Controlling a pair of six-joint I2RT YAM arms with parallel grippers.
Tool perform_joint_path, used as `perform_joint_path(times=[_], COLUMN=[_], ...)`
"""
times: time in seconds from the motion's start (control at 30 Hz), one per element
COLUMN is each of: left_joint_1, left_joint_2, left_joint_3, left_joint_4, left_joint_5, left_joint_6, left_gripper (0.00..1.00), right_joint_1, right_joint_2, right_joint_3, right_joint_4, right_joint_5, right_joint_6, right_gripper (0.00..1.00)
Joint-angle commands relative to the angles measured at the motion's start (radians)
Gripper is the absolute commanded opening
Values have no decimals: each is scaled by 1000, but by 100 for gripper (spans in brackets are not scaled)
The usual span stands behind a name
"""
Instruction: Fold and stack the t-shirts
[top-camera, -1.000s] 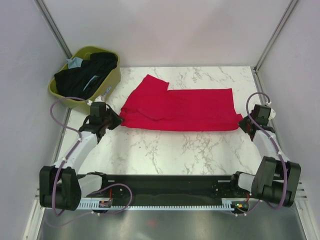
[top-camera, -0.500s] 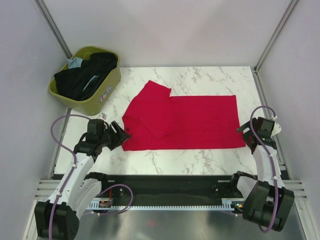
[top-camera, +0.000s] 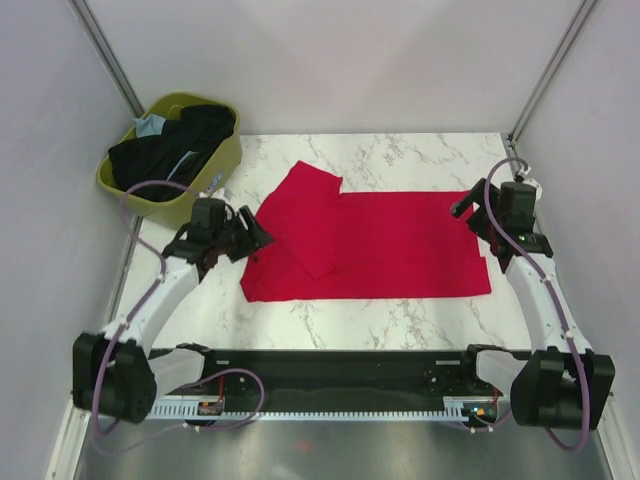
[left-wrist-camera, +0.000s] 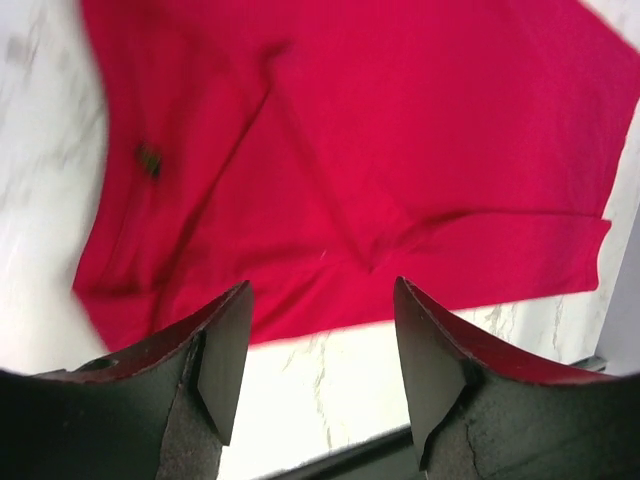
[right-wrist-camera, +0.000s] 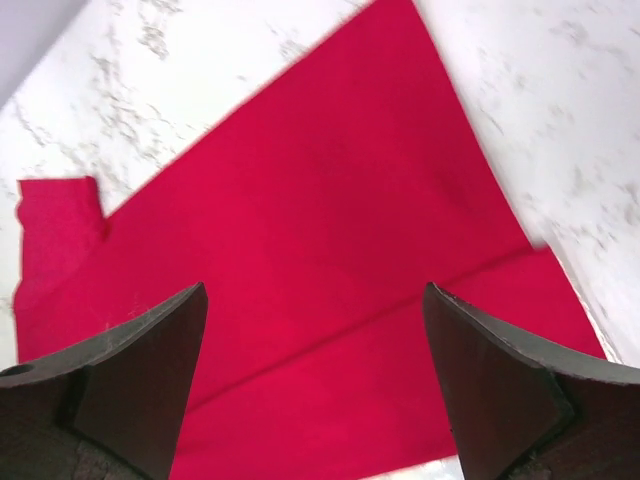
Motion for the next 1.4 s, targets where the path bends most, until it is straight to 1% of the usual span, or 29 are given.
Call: perform_joint_path(times=[0.0, 0.03, 0.1, 0.13, 0.2, 0.23, 0.27, 0.3, 0.33, 0.37, 0.4, 0.43, 0.47, 0.5, 0.53, 0.6, 0.7, 0.83, 1.0, 1.03, 1.17, 1.23, 1.3, 1.33, 1.37], left_joint_1=[-17, -18, -14, -14, -12, -12, -12, -12, -11, -11, -9, -3, 0, 5, 12, 20, 42, 42, 40, 39, 22, 9, 5, 5, 5], left_joint_2=[193, 344, 494, 613, 740, 795, 929, 994, 1071, 1132, 1248, 1293, 1336, 1419, 1452, 1525, 1568, 1619, 1674, 1683, 1694, 1687, 1682, 1684, 1684], left_joint_3=[209, 337, 488, 627, 750, 884, 960, 1043, 1218, 1304, 1377, 1486, 1536, 1583, 1666, 1718, 1716, 1711, 1706, 1705, 1697, 1686, 1685, 1685, 1682], left_joint_4=[198, 192, 152, 143, 138, 134, 120, 64, 31, 4, -27, -27, -26, -20, -15, 2, 52, 89, 94, 98, 115, 115, 115, 115, 115], left_joint_5=[-8, -14, -27, -26, -14, -3, 9, 28, 38, 54, 98, 124, 149, 188, 199, 195, 143, 166, 196, 210, 267, 258, 241, 239, 238], left_joint_6=[133, 167, 184, 196, 205, 231, 246, 262, 297, 315, 334, 346, 348, 349, 340, 319, 241, 169, 93, 87, 87, 99, 101, 98, 93], left_gripper=[66, 66, 66, 66, 66, 66, 66, 66, 66, 66, 66, 67, 68, 68, 69, 70, 70, 70, 68, 66, 65, 64, 59, 51, 46], right_joint_1=[9, 14, 32, 34, 37, 38, 38, 41, 41, 51, 54, 55, 60, 61, 66, 72, 75, 77, 78, 78, 78, 80, 78, 80, 78], right_joint_2=[98, 109, 114, 117, 117, 116, 108, 100, 79, 60, 47, 28, -7, -27, -61, -85, -108, -113, -90, -93, -105, -104, -99, -99, -101], right_joint_3=[105, 111, 105, 97, 76, 68, 59, 50, 27, 13, -1, -25, -36, -45, -64, -74, -81, -94, -107, -107, -116, -119, -116, -114, -114], right_joint_4=[29, 29, 24, 14, -22, -34, -43, -49, -49, -49, -46, -46, -46, -42, -39, -42, -62, -49, -37, -39, -46, -48, -56, -59, -62], right_joint_5=[-52, -54, -52, -42, -31, -25, -29, -40, -54, -64, -92, -101, -109, -135, -144, -155, -169, -179, -183, -181, -164, -164, -167, -167, -167], right_joint_6=[-25, -25, -37, -56, -66, -74, -79, -85, -94, -106, -112, -117, -125, -131, -134, -140, -145, -135, -140, -143, -146, -143, -142, -142, -140], right_gripper=[96, 96, 96, 96, 97, 97, 97, 96, 96, 95, 95, 95, 95, 95, 95, 95, 95, 95, 95, 95, 95, 95, 95, 95, 95])
